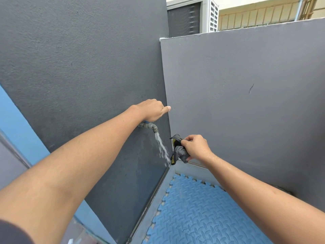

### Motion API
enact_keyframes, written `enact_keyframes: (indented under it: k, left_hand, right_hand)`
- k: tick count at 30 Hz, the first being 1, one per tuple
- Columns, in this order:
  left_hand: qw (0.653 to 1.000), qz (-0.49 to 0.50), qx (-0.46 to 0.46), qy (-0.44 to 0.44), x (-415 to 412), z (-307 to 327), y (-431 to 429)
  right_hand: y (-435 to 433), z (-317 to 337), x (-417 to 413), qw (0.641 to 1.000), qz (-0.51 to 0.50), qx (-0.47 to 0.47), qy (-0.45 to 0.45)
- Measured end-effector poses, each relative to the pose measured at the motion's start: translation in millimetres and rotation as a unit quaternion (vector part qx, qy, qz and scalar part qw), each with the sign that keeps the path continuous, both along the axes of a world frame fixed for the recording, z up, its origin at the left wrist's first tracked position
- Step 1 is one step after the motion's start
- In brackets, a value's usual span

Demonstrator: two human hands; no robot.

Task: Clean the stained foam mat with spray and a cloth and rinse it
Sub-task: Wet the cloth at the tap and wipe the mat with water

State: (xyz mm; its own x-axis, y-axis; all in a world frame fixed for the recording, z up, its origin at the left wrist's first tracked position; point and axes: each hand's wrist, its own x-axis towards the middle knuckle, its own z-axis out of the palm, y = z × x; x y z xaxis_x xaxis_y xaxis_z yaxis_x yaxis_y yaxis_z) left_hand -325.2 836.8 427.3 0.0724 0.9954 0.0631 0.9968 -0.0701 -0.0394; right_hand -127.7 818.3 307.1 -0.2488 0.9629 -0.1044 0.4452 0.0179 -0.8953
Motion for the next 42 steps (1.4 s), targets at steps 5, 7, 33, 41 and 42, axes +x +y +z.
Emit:
enact_keyframes:
  k: [5, 7, 33, 41, 42]
  left_hand:
    - [1.000, 0.003, -0.006, -0.004, 1.1, 1.5, -2.0]
    - [1.000, 0.001, -0.009, -0.007, 1.4, 0.7, -1.6]
    - [0.911, -0.099, 0.391, -0.087, 43.7, -48.2, -46.4]
    - [0.966, -0.036, 0.129, -0.221, 33.8, -345.9, -96.3]
    - [0.968, 0.000, 0.087, -0.233, 26.4, -387.7, -98.8]
  right_hand:
    - [-0.7, 4.1, -0.4, 1.000, 0.001, 0.012, -0.007]
    - [-2.9, 4.7, -0.7, 1.000, 0.005, 0.014, -0.008]
    - [13.2, -71.8, 15.8, 0.996, 0.012, 0.055, -0.074]
    - [-10.7, -235.0, 44.4, 0.982, 0.023, 0.039, -0.182]
    - [-19.1, -257.6, 43.4, 0.977, 0.034, 0.056, -0.205]
